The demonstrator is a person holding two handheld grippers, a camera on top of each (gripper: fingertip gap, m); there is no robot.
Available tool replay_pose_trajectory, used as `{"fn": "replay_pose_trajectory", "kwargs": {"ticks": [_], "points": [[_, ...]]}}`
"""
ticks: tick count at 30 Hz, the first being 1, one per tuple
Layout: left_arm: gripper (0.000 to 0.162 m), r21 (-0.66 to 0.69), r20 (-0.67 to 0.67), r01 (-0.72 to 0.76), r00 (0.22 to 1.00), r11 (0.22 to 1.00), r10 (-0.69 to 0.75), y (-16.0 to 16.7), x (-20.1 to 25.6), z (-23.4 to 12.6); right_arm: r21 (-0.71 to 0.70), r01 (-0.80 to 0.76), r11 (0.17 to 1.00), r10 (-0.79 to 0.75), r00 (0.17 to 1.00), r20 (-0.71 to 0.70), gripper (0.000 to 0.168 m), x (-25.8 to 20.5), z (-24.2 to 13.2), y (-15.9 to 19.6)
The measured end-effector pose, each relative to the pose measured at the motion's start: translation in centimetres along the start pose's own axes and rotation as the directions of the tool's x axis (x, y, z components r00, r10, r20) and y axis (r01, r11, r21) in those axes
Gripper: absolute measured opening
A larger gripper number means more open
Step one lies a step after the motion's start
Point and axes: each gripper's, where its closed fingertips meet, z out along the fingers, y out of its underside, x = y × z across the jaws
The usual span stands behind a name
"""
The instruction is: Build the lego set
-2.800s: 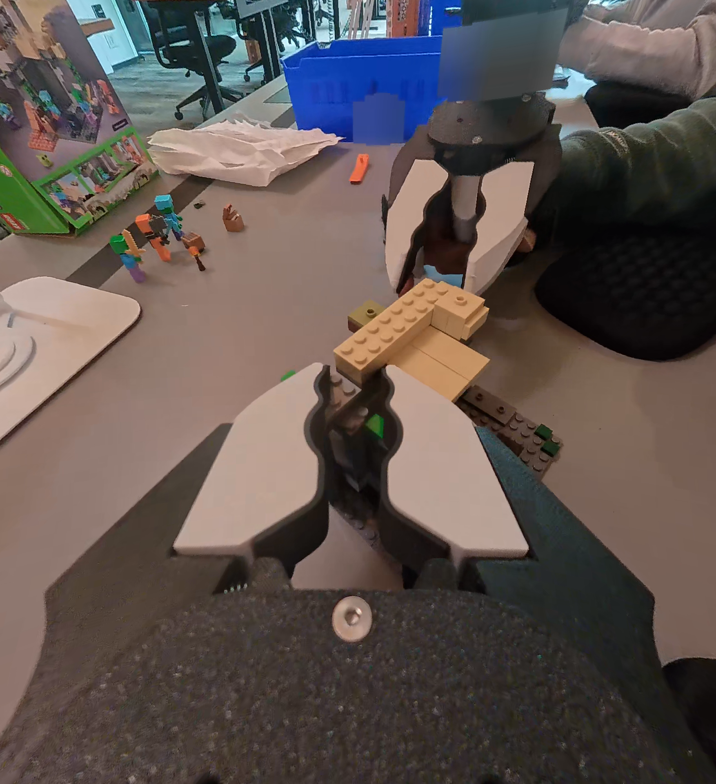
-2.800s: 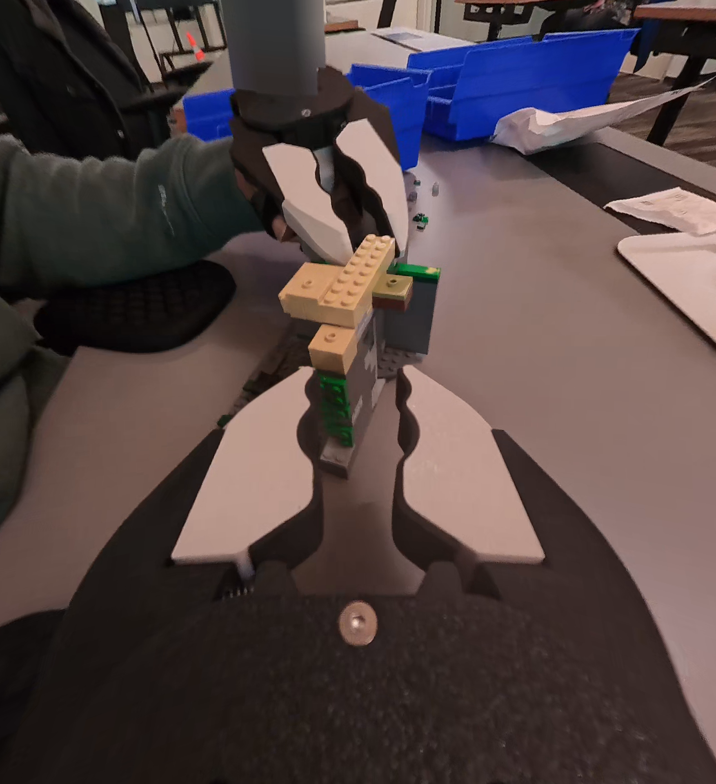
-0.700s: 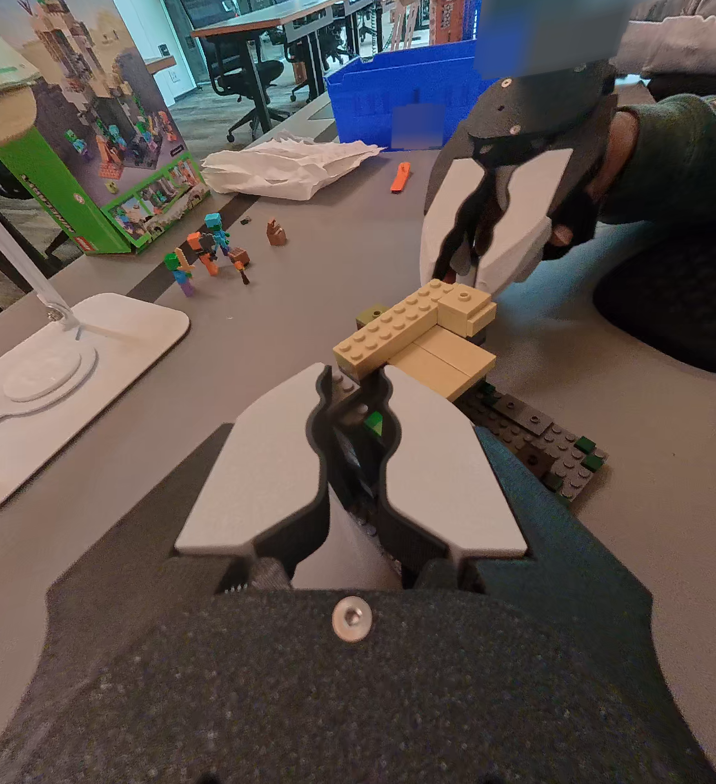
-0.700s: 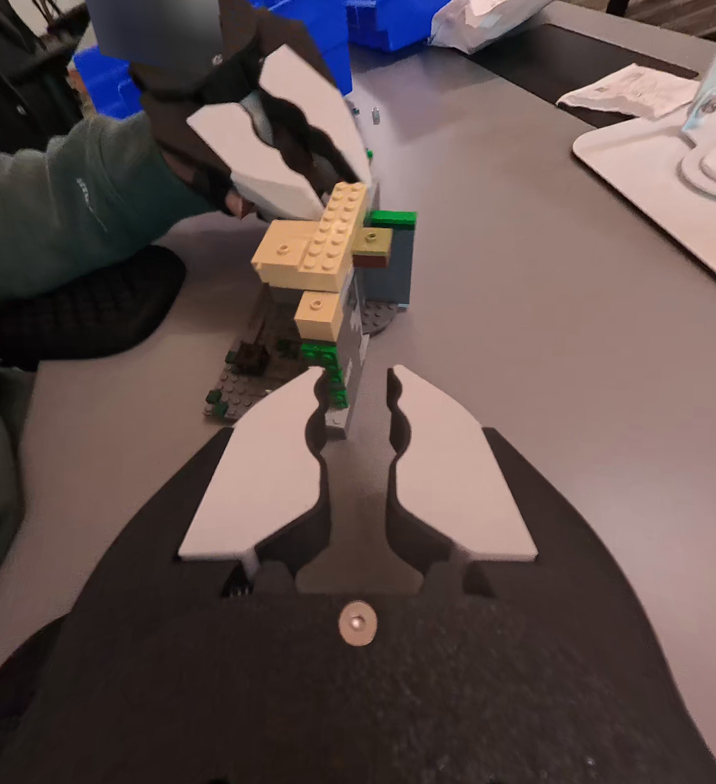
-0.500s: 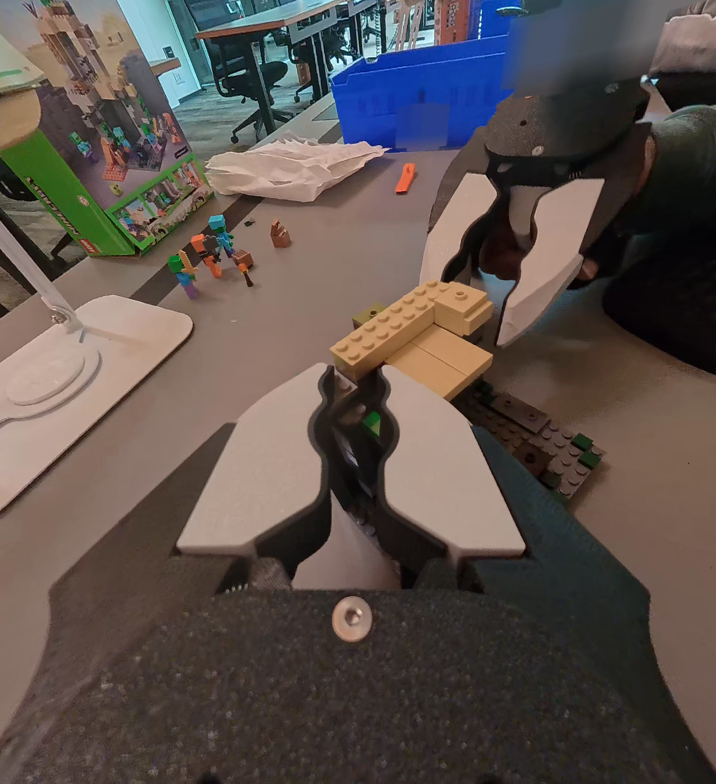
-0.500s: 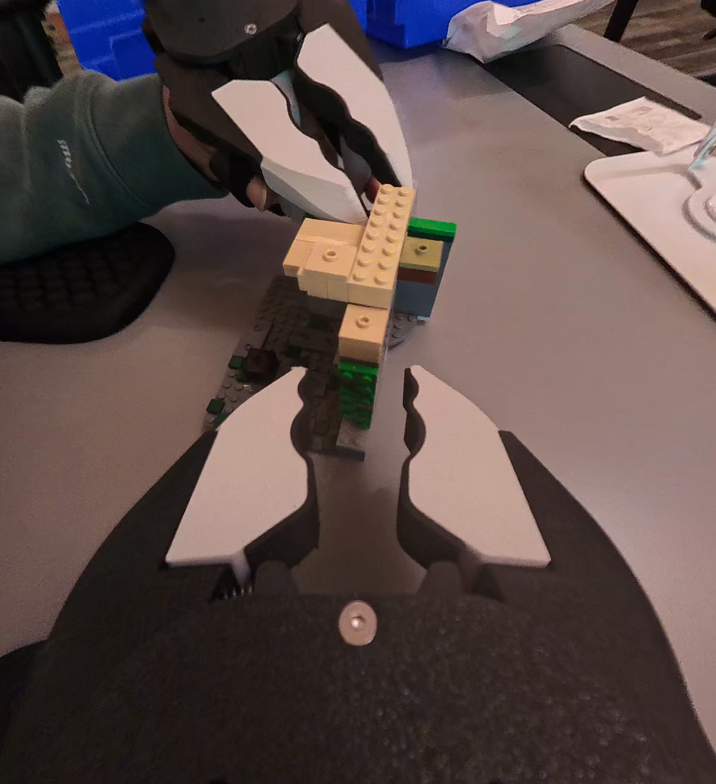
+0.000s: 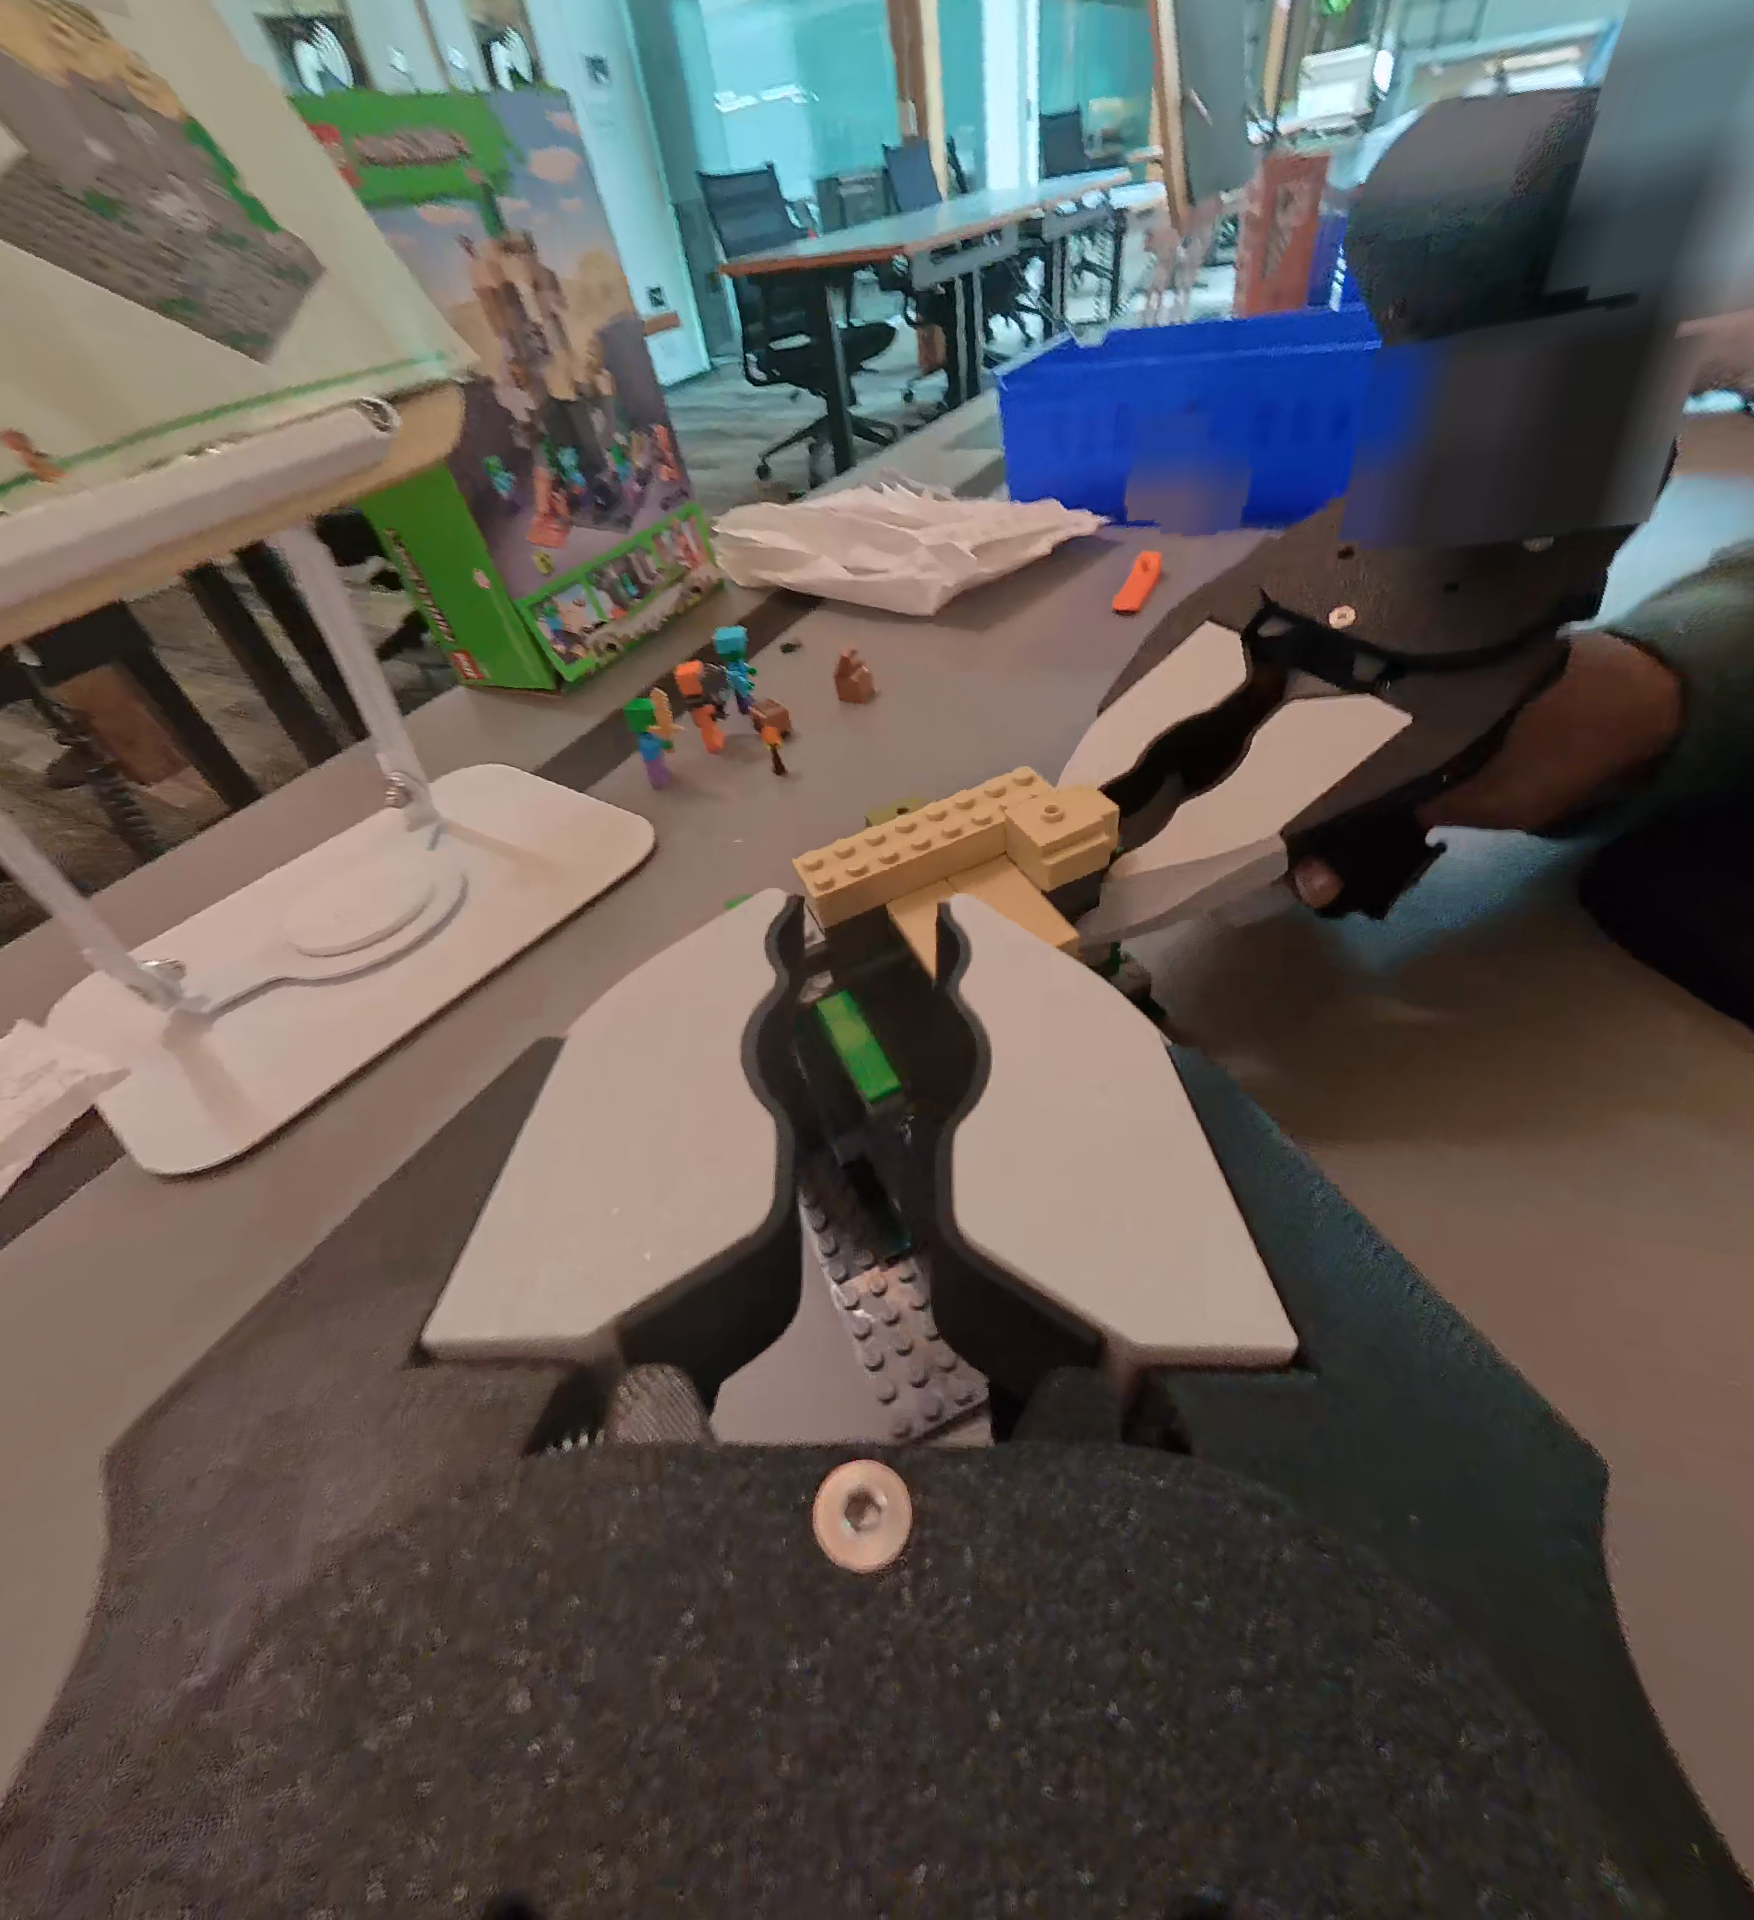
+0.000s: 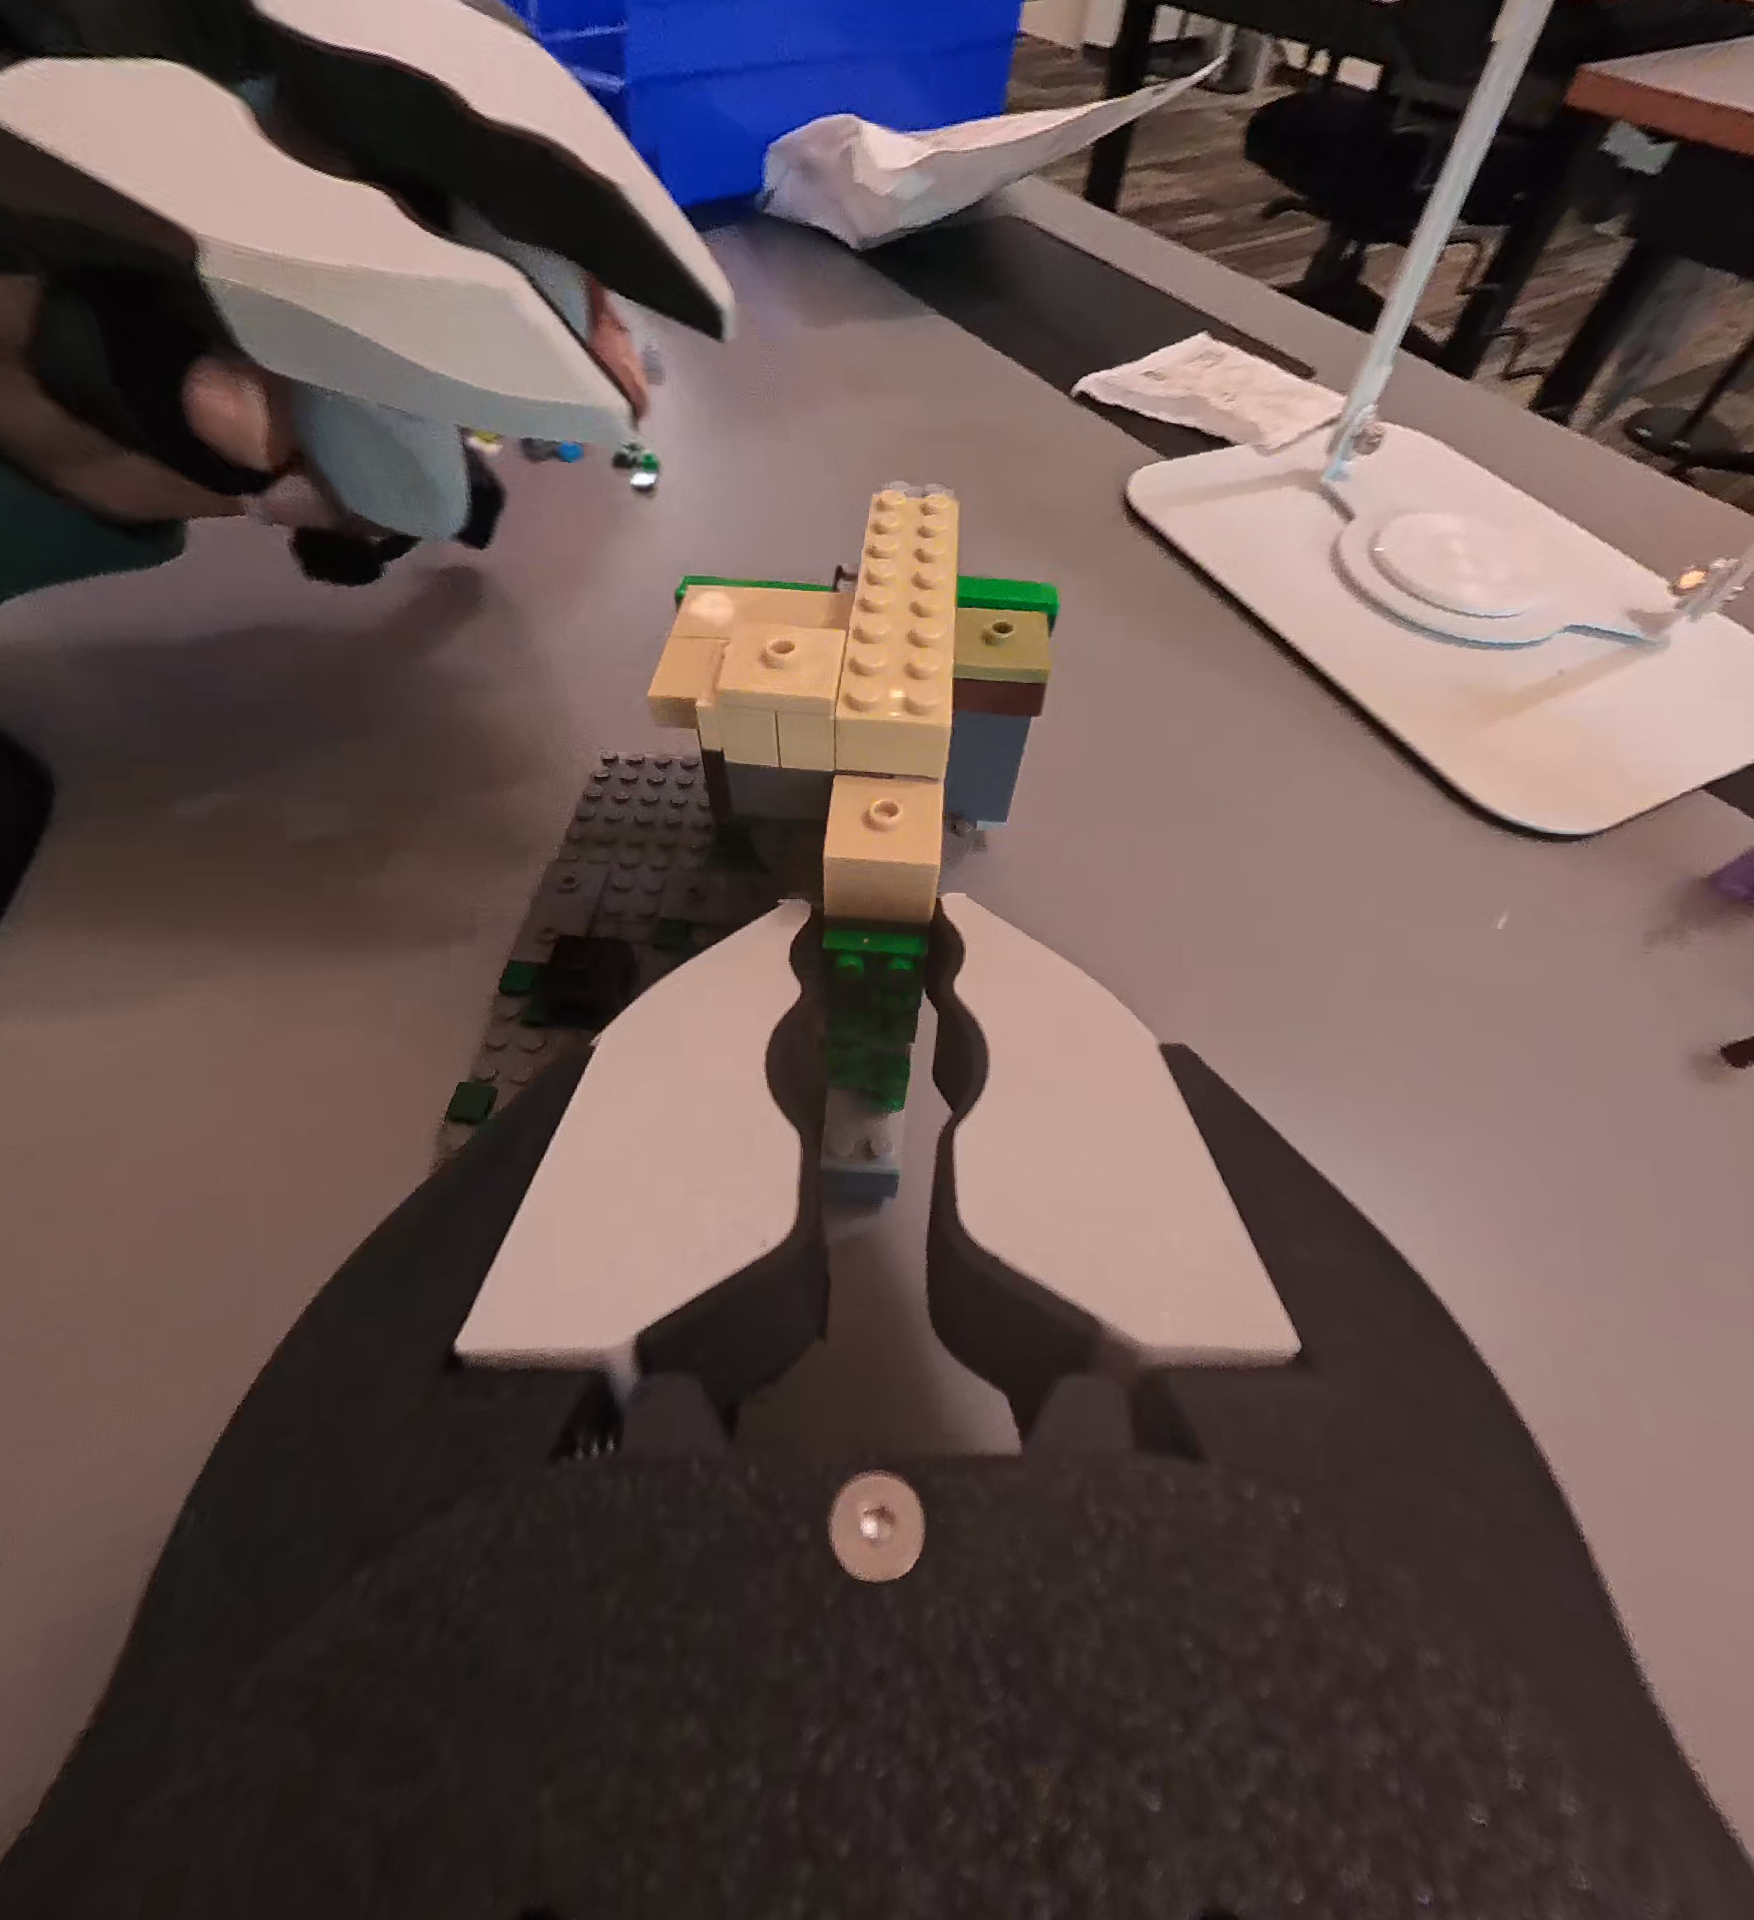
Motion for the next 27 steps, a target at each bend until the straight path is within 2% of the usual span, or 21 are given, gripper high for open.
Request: {"fn": "replay_pose_trajectory", "kwargs": {"ticks": [8,14,17,20,24,27], "points": [[0.016,0.078,0.286,0.079,0.953,0.994,-0.098,-0.9,-3.8,-2.2,-0.014,0.022,1.0,-0.023,0.995,-0.098,0.019,0.3,1.6,-0.4],[0.01,0.13,0.408,0.063,0.906,0.989,-0.112,-1.7,-5.3,-3.5,0.106,0.066,0.992,-0.058,0.995,-0.078,0.046,0.7,-0.5,-3.0],[0.001,0.134,0.48,0.044,0.871,0.99,-0.103,-2.2,-6.5,-4.1,0.199,0.047,0.979,-0.027,0.994,-0.106,0.046,2.4,-1.9,-5.0],[0.0,0.125,0.555,0.003,0.829,0.992,-0.073,-3.3,-8.6,-4.2,0.263,0.04,0.964,0.002,0.987,-0.158,0.035,4.7,-3.0,-6.7],[0.0,0.067,0.615,-0.041,0.789,0.997,-0.009,-5.3,-12.3,-2.7,0.302,0.058,0.951,0.029,0.961,-0.276,0.0,8.4,-3.9,-8.0],[0.0,0.032,0.646,-0.045,0.763,0.998,0.014,-6.7,-15.4,-0.6,0.341,0.039,0.939,0.077,0.944,-0.321,0.0,10.6,-4.1,-9.4]]}}
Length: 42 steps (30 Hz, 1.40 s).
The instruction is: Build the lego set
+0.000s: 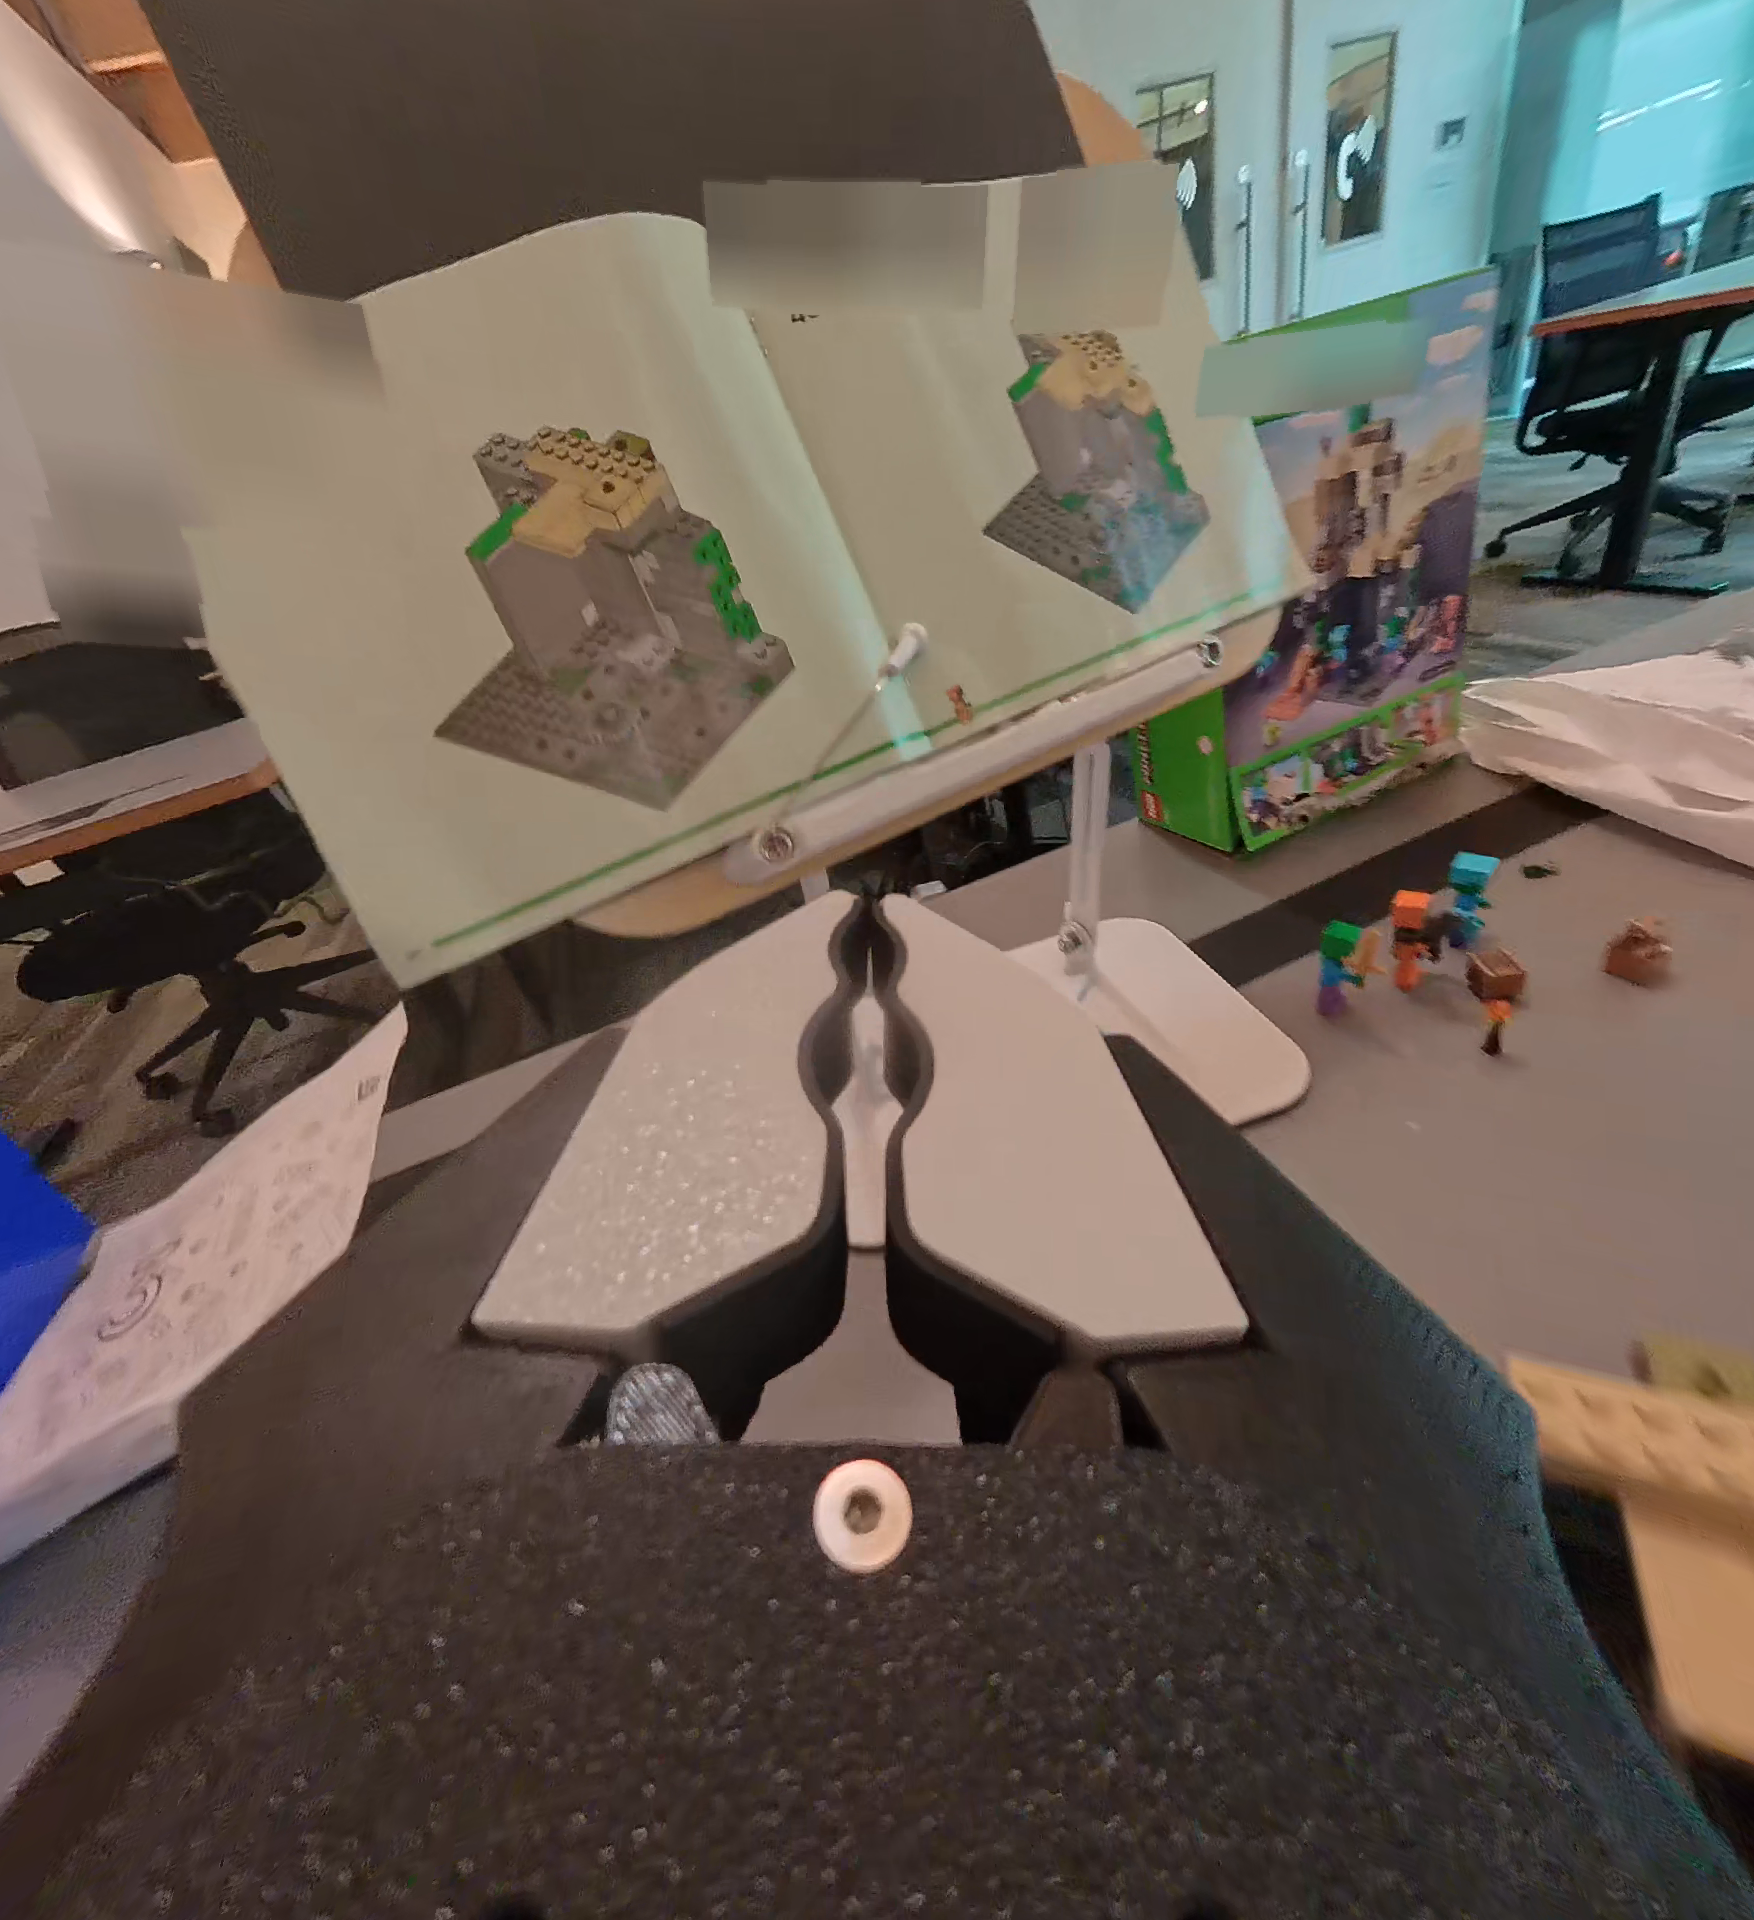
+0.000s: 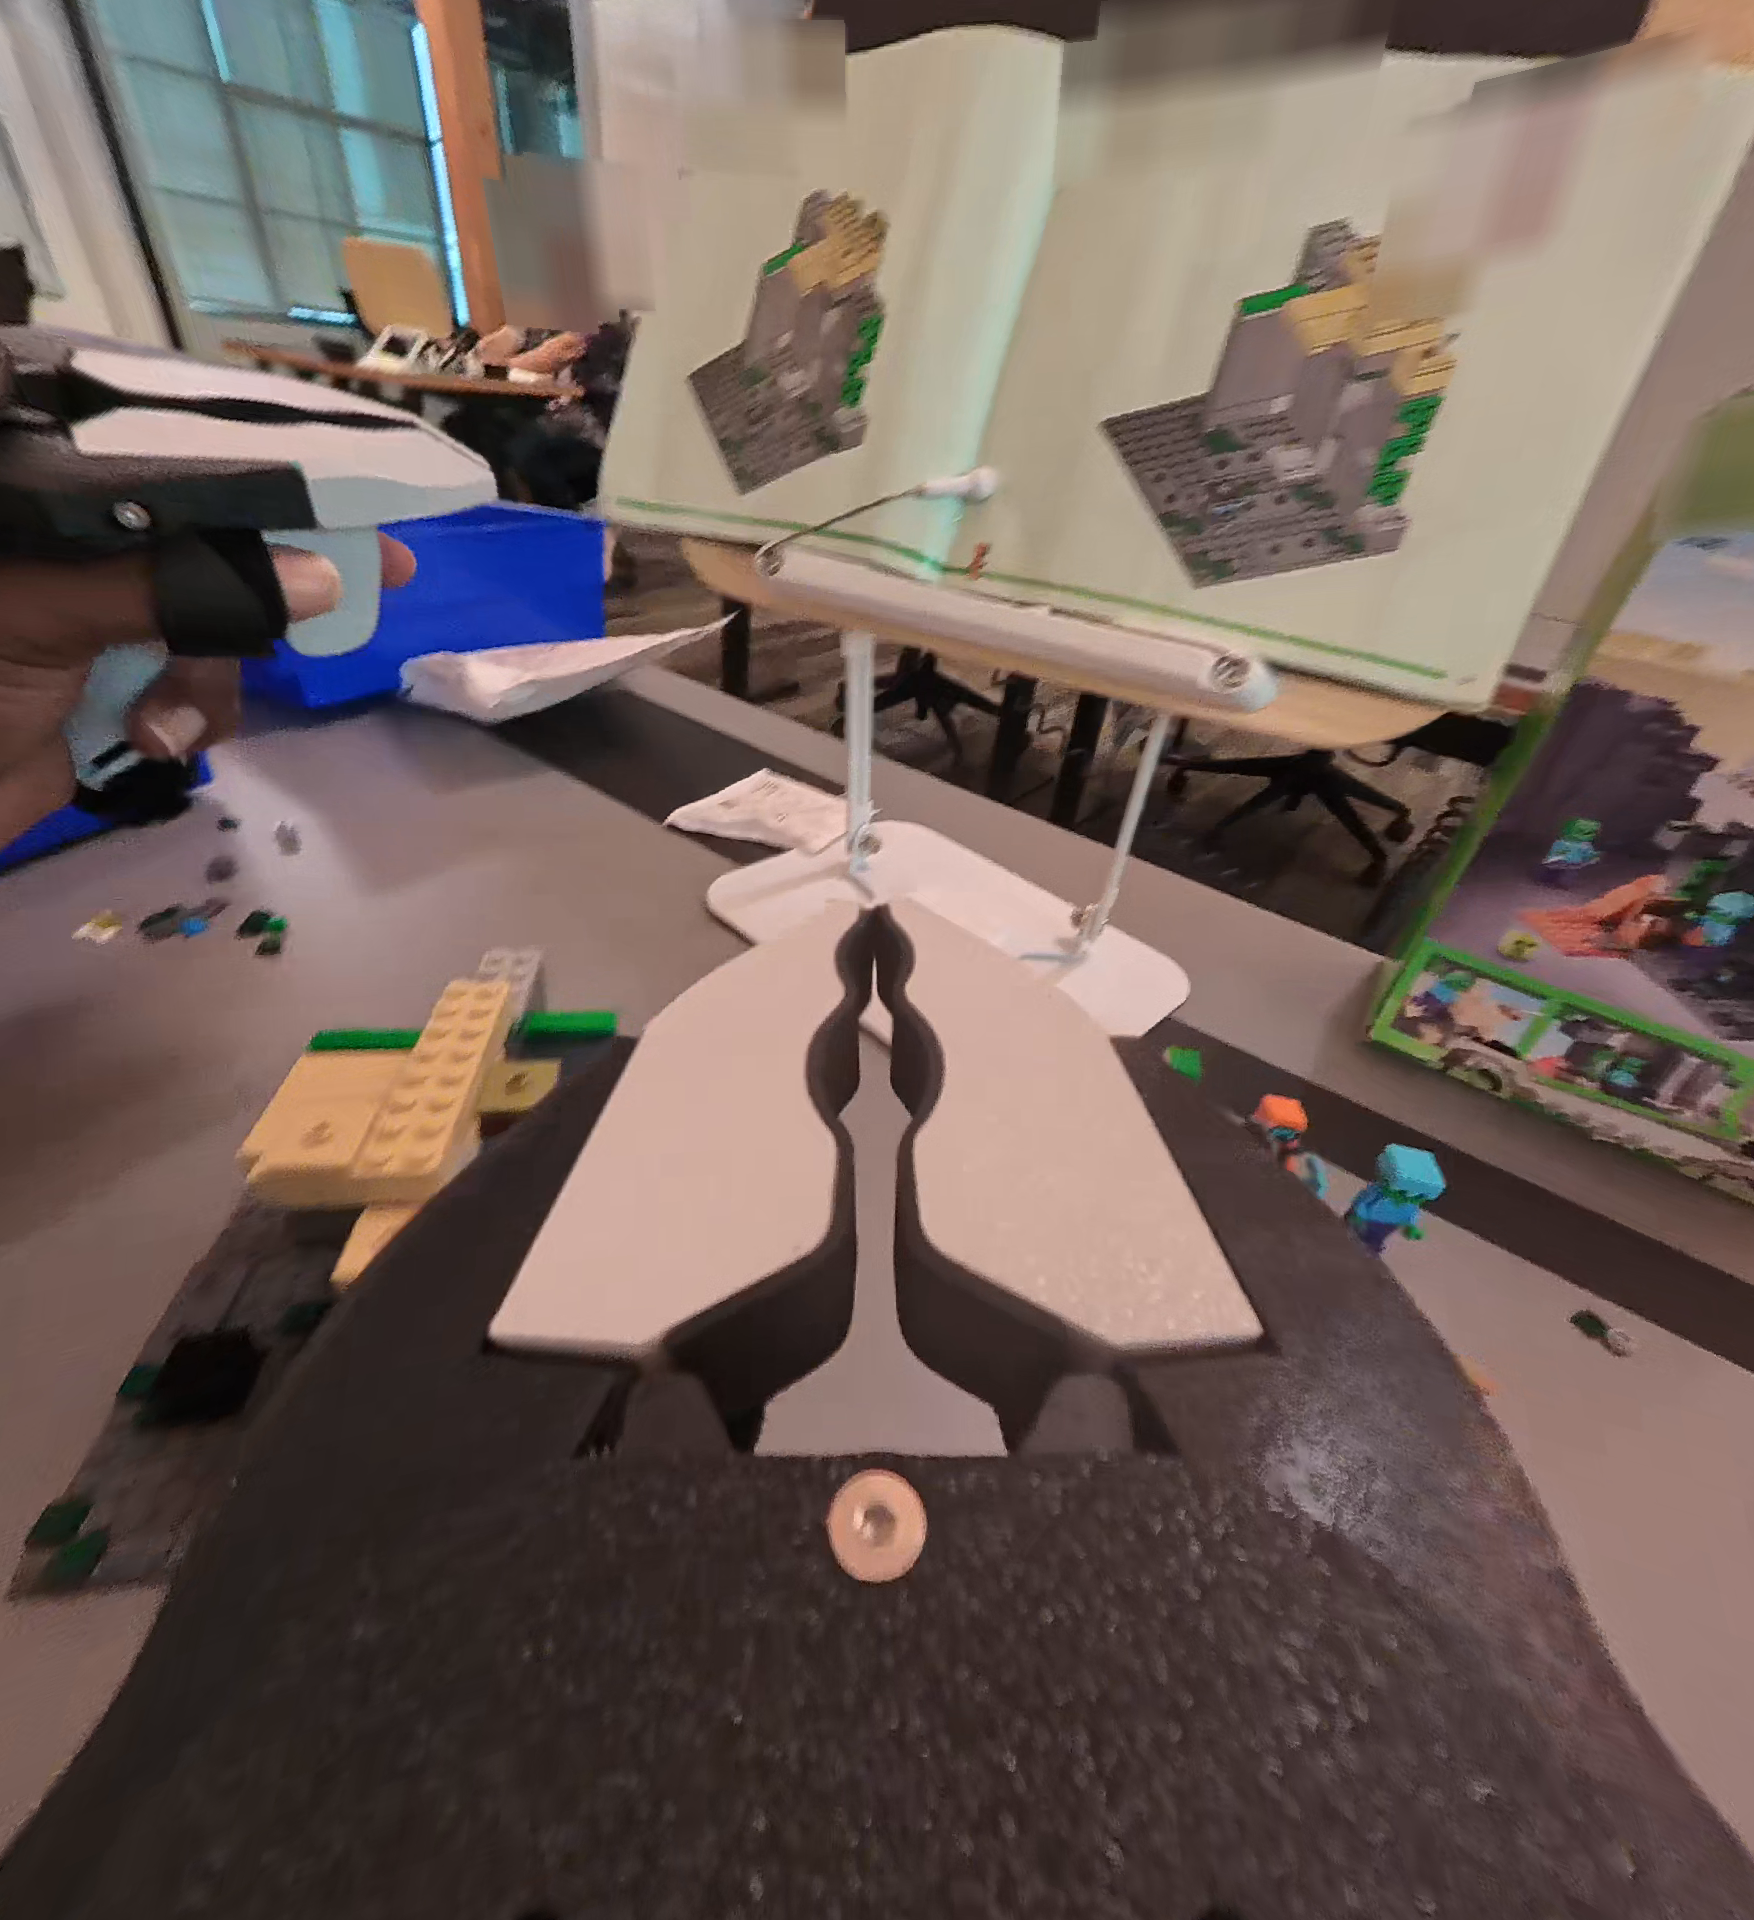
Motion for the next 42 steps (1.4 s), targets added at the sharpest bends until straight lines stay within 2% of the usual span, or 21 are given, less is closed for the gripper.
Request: {"fn": "replay_pose_trajectory", "kwargs": {"ticks": [3,7,13,20,24,27,31,35,37,39,42], "points": [[0.0,-0.036,0.038,-0.015,0.999,0.999,0.016,-0.9,-0.5,3.8,0.04,-0.017,0.999,0.019,0.998,-0.06,0.0,1.9,1.2,-1.6],[0.014,-0.118,0.056,-0.063,0.996,0.991,0.07,-1.0,-0.3,8.5,0.07,-0.065,0.995,0.071,0.994,-0.089,0.0,3.4,3.0,-3.1],[0.019,-0.232,0.044,-0.206,0.974,0.95,0.222,-0.3,0.1,13.0,0.082,-0.095,0.992,0.101,0.992,-0.071,0.0,3.6,4.0,-3.3],[0.013,-0.331,0.047,-0.307,0.939,0.893,0.34,0.9,-0.7,14.6,0.086,-0.123,0.989,0.129,0.99,-0.057,0.0,4.3,3.5,-2.9],[0.003,-0.343,0.044,-0.375,0.91,0.861,0.413,1.2,-1.1,14.5,0.087,-0.124,0.988,0.129,0.99,-0.053,0.0,4.3,3.4,-2.9],[0.002,-0.323,0.084,-0.382,0.9,0.866,0.429,1.0,-1.3,14.2,0.081,-0.115,0.99,0.119,0.992,-0.047,0.0,4.1,3.3,-2.7],[0.001,-0.254,0.159,-0.241,0.945,0.937,0.286,0.2,-2.2,13.5,0.07,-0.116,0.991,0.119,0.992,-0.042,0.0,4.0,3.4,-2.4],[0.001,-0.152,0.227,0.071,0.973,0.986,-0.035,-0.2,-4.6,12.2,0.058,-0.113,0.992,0.115,0.993,-0.039,0.0,3.9,3.7,-2.0],[0.003,-0.097,0.245,0.279,0.937,0.955,-0.249,0.7,-6.2,11.3,0.054,-0.116,0.992,0.118,0.992,-0.037,0.0,3.9,3.8,-1.8],[0.006,-0.055,0.224,0.461,0.87,0.886,-0.439,2.3,-7.3,10.5,0.051,-0.121,0.991,0.123,0.992,-0.032,0.0,3.8,3.9,-1.7],[0.009,-0.009,0.168,0.623,0.772,0.782,-0.613,4.1,-7.3,9.6,0.046,-0.122,0.991,0.123,0.992,-0.023,0.0,3.5,4.1,-1.5]]}}
